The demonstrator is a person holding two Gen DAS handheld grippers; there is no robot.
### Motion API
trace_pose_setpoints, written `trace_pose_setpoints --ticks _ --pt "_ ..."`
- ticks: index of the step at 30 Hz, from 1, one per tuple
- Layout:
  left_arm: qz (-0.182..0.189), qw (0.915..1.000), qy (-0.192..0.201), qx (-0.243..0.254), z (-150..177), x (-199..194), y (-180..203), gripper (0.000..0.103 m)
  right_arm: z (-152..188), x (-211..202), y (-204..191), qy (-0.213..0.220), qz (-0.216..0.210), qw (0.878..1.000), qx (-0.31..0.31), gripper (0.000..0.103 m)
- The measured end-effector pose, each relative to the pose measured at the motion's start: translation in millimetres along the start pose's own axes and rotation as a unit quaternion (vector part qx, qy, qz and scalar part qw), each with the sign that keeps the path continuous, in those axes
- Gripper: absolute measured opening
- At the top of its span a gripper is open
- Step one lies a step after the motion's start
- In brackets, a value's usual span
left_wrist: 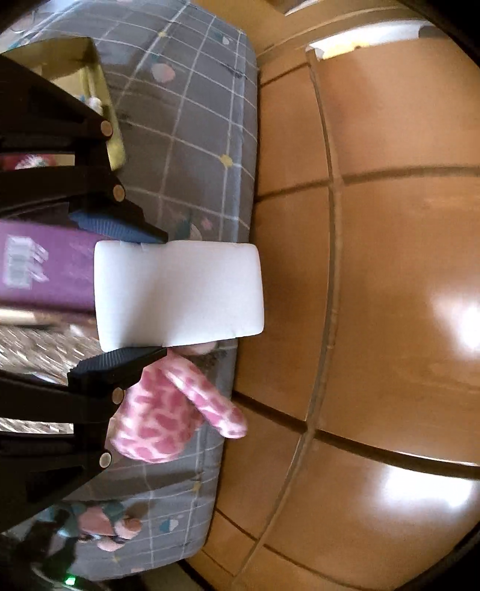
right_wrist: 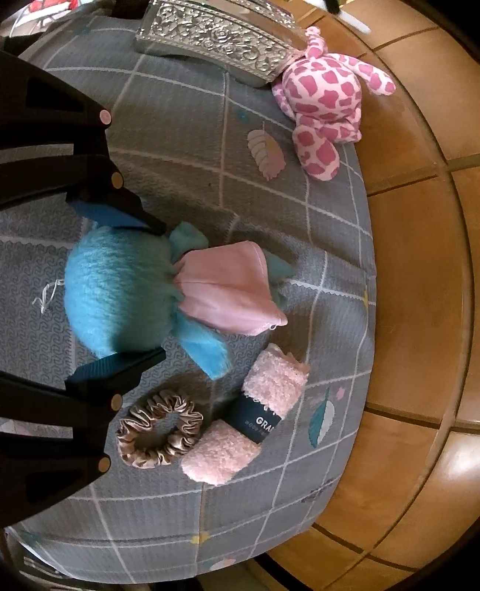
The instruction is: Organize soft objects
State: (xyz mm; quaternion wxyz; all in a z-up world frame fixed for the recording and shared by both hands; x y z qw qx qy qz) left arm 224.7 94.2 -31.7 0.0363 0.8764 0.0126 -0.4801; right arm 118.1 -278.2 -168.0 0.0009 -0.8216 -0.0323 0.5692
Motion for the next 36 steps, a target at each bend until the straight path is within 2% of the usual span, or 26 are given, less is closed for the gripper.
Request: trace_pose_setpoints --ticks 6,11,15,18,20,24,28,34,36 --pt "0.024 0.9996 0.016 -0.004 51.0 -27.0 -25.4 0.053 1.9 0.5 -6.1 0.0 0.015 1.0 -0.017 0.061" --pt "0.051 0.998 0.026 -0.028 101.5 -53.0 -49.6 0.054 3.5 0.8 -11.2 0.001 0.032 0.999 -0.034 0.061" --pt "0.058 0.996 0.015 -0.066 150.0 -64.9 -79.2 0.054 5.0 1.2 -15.3 0.002 0.045 0.998 -0.047 0.061" --pt "0.045 0.9934 0.013 -0.104 183.0 -73.6 -108.4 0.054 6.2 2.4 -19.0 0.003 0.056 0.997 -0.059 0.061" --pt "0.037 0.9889 0.013 -0.143 202.6 -79.6 -135.2 0.054 7.7 2.9 -21.6 0.004 0.064 0.996 -0.066 0.061" --pt "0.005 0.9798 0.015 -0.2 218.1 -82.0 -185.7 0.054 9.3 3.0 -24.9 0.006 0.075 0.994 -0.076 0.061" --pt "-0.024 0.9683 0.016 -0.248 215.7 -77.8 -233.6 0.054 9.6 3.4 -25.1 0.007 0.078 0.994 -0.076 0.061" --pt "-0.04 0.9606 -0.007 -0.275 197.6 -49.6 -276.1 0.056 9.2 4.0 -25.5 0.008 0.08 0.994 -0.078 0.061" --pt "-0.05 0.9598 -0.016 -0.276 193.5 -38.4 -286.3 0.061 9.2 4.1 -25.7 0.009 0.081 0.994 -0.078 0.061"
Point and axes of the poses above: each gripper's, at about its wrist camera, not at the fingertips, and x roughly the way its jaws point, y to its right, z to its underside, the point moved 4 cm from there along x, roughly the way its jaws point, and after that the axes turned 8 degrees about -y, right-handed, at the moved point
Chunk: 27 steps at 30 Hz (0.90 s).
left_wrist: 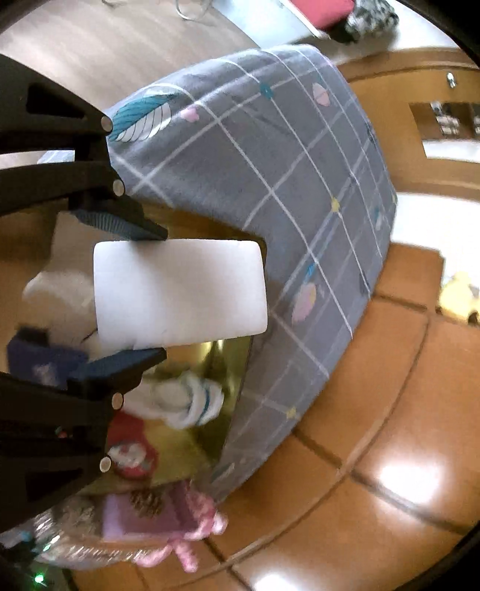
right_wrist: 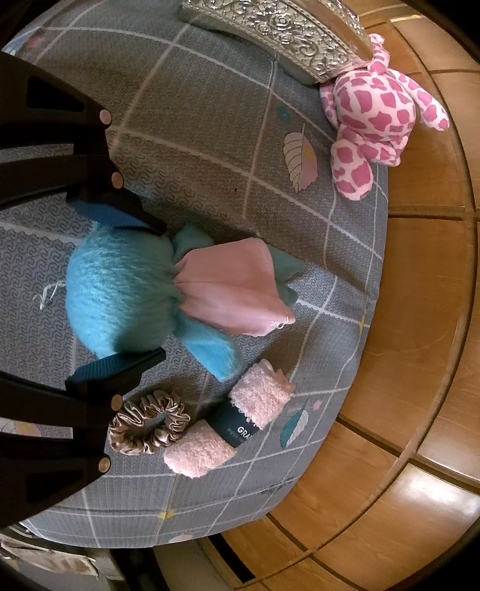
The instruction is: Organize soft objects
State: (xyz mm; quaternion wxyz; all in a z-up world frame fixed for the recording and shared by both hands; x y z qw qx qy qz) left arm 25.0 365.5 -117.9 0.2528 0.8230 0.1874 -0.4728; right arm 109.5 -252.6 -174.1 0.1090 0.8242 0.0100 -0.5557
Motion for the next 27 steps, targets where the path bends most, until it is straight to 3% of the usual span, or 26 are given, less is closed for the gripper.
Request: trace_pose_setpoints --ticks 4,8,12,15,18,22,27 --pt "-0.025 0.9996 -0.014 -0.005 -8.5 22.3 -8.7 0.074 0.4 -0.2 -0.9 0.001 0.004 1.0 -0.001 0.061" --pt "-0.035 0.999 -0.024 -0.014 -5.8 29.6 -14.6 0.077 0.6 0.4 -1.1 0.002 0.005 1.0 -0.002 0.061" --pt "-0.049 0.9986 0.017 -0.008 8.9 4.5 -7.5 0.078 -0.7 0.5 -1.0 0.004 0.006 1.0 0.0 0.061" --pt "-0.04 0.9978 0.053 0.008 23.8 -18.4 7.8 0.084 -1.5 -1.1 0.5 0.007 0.005 1.0 0.007 0.059" --pt "-0.023 0.9963 0.074 0.036 44.8 -36.7 30.0 0.085 -4.1 -4.9 7.0 0.012 -0.009 0.999 0.035 0.055" --pt "-0.001 0.9932 0.077 0.087 70.2 -45.6 64.5 0.085 -8.5 -9.3 23.7 0.015 -0.051 0.993 0.103 0.051" --pt "0.036 0.99 0.068 0.118 87.3 -48.7 96.4 0.085 -9.1 -14.0 30.9 0.019 -0.085 0.986 0.143 0.049"
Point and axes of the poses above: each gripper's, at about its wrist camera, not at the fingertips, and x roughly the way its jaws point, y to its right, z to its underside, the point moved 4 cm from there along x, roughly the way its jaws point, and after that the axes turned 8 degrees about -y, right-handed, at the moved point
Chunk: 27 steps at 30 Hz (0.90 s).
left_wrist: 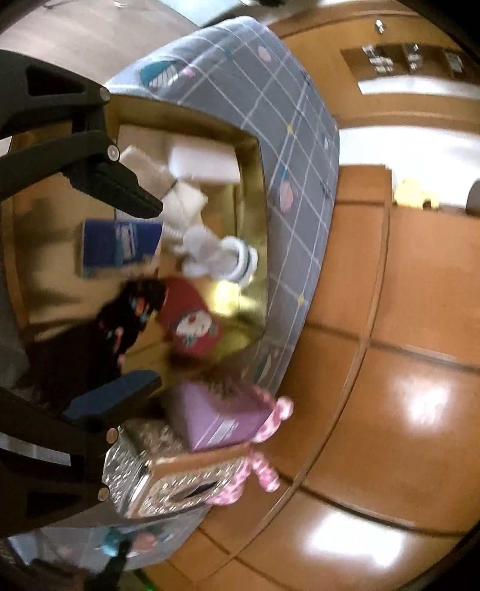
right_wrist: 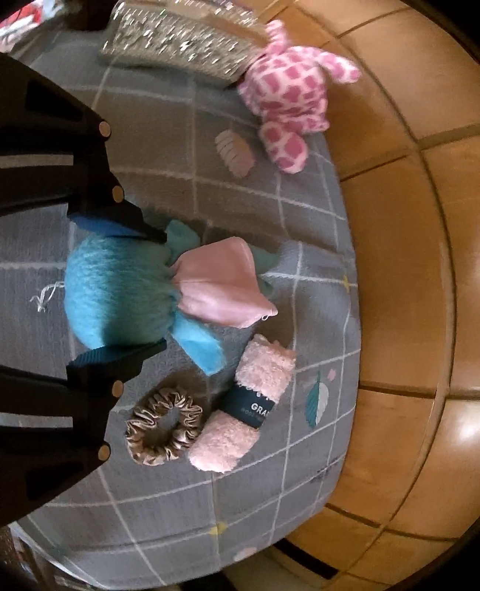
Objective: Organize soft objects
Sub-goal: 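Open the left gripper over the tray and lift it away from the pad, then carry the blue plush toy over the gold tray with the right gripper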
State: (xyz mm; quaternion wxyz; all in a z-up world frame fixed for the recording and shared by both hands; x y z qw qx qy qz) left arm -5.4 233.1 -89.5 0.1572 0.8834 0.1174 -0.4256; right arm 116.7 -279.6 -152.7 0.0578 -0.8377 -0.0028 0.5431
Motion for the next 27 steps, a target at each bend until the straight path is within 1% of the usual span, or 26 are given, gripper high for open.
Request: trace_pose_setpoints --ticks 8,14,17,22,27 --pt "0.022 0.9986 -0.008 0.046 15.1 -7.1 38.1 0.085 -8.2 -3.7 -4.0 0.003 -0.026 0.999 0.032 0.049" --pt "0.037 0.9975 -0.021 0.057 24.7 -6.7 47.3 0.085 -41.3 -16.4 -28.7 0.023 -0.043 0.998 0.032 0.049" --pt "0.04 0.9969 -0.026 0.063 30.0 -6.8 50.2 0.085 -60.9 -26.5 -51.8 0.037 -0.052 0.998 0.018 0.049" --pt "0.04 0.9964 -0.034 0.066 36.2 -6.2 48.3 0.085 -92.3 -41.8 -101.3 0.06 -0.062 0.996 -0.017 0.049" --pt "0.042 0.9965 -0.037 0.062 38.1 -7.2 42.8 0.085 -118.8 -56.5 -153.5 0.079 -0.084 0.992 -0.044 0.049"
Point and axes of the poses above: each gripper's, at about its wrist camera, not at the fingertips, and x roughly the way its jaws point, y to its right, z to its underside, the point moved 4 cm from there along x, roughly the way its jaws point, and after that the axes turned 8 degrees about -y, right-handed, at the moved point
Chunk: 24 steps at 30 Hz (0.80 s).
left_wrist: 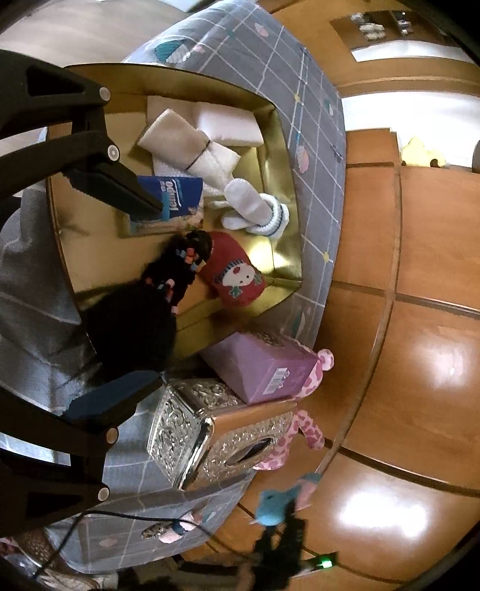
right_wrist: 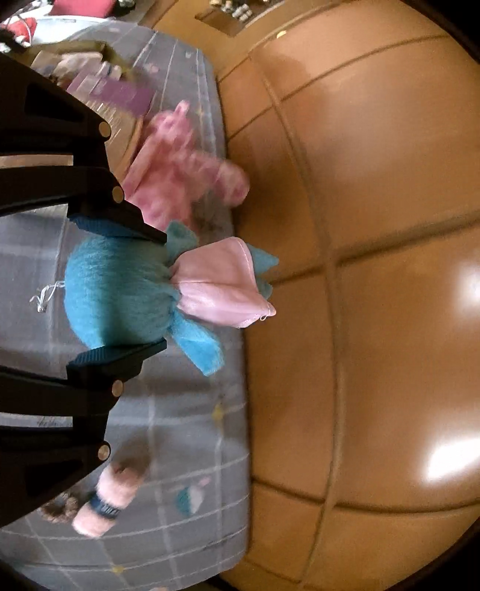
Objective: Organize soft objects
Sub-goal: 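Carry the blue plush toy over the gold tray with the right gripper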
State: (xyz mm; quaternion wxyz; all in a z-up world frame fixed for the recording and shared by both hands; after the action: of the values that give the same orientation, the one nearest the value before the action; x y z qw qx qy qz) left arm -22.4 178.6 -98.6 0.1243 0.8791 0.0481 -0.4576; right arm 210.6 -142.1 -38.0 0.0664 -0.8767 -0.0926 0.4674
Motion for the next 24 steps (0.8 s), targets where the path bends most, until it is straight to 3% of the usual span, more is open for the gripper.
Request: trace_pose_setpoints --ticks 8,13,18,24 --pt "-0.005 0.9999 -0.004 -0.015 4.6 -2.4 -13.8 0.085 -29.9 3.1 -94.0 0.019 -0.041 0.997 -0.068 0.049" --pt "-0.011 0.9995 -0.005 -0.028 8.9 -4.7 -26.0 0.085 -28.2 5.5 -156.0 0.021 -0.081 0.989 -0.123 0.049" --pt "-0.024 0.9984 -0.005 -0.051 14.4 -6.3 -45.2 0.085 -3.5 5.8 -215.3 0.006 -0.126 0.975 -0.182 0.049" --pt "-0.043 0.9949 0.005 -0.091 18.3 -15.0 -75.2 0.085 66.1 19.2 -280.9 -0.057 -0.162 0.956 -0.238 0.05"
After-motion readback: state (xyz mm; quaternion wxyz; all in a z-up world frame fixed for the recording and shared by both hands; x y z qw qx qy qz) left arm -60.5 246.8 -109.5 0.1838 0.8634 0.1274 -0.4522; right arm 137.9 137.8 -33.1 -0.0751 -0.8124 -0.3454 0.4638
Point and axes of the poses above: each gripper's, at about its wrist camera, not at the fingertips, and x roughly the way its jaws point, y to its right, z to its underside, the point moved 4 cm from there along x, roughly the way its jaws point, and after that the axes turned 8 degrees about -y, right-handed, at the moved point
